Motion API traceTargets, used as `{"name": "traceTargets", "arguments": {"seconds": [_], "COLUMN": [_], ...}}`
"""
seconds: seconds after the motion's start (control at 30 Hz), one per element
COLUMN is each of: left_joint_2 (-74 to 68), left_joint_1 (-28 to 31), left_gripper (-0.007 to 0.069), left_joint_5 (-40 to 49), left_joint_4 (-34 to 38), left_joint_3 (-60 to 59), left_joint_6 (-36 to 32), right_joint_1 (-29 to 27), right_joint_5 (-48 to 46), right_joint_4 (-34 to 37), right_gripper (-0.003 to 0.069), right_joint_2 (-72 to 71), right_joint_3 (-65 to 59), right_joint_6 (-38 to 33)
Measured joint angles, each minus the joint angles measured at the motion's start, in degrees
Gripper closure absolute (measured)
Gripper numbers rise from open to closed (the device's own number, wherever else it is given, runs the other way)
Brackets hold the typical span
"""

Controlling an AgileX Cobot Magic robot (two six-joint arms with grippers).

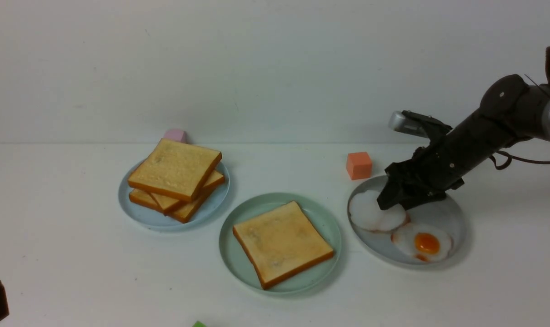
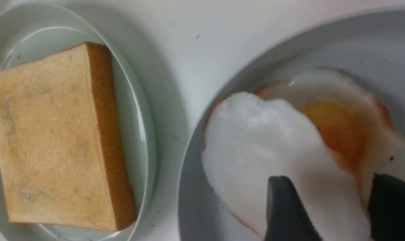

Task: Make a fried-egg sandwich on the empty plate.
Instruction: Use the right arm to grab a fried egg

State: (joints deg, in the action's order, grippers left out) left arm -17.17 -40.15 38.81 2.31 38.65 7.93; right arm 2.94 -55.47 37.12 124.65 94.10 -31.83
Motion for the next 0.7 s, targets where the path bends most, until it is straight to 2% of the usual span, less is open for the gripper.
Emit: {"name": "traceTargets", "arguments": {"seconds": [0.07, 0.17, 0.27, 0.7], "left_joint_2": [0.0, 0.0, 0.0, 0.0], "left_joint_1": [0.0, 0.0, 0.0, 0.0], "left_gripper": [0.0630, 0.0628, 0.0627, 0.0622], "left_joint_5": [0.0, 0.0, 0.0, -0.2], "left_joint_4": [0.0, 0.0, 0.0, 0.0], "left_joint_3": [0.0, 0.0, 0.0, 0.0], "left_joint_6": [0.0, 0.0, 0.0, 0.0], "right_joint_1": [0.0, 0.0, 0.0, -0.1], "right_joint_5": [0.0, 0.0, 0.0, -1.6], "right_joint_4": [0.0, -0.1, 0.0, -0.5], "right_gripper": [0.0377, 0.0482, 0.0534, 0.0564], "right_joint_2": [0.0, 0.0, 0.0, -1.7], "right_joint_3": [0.0, 0.0, 0.0, 0.3], "right_joint_6": [0.0, 0.0, 0.0, 0.0]}}
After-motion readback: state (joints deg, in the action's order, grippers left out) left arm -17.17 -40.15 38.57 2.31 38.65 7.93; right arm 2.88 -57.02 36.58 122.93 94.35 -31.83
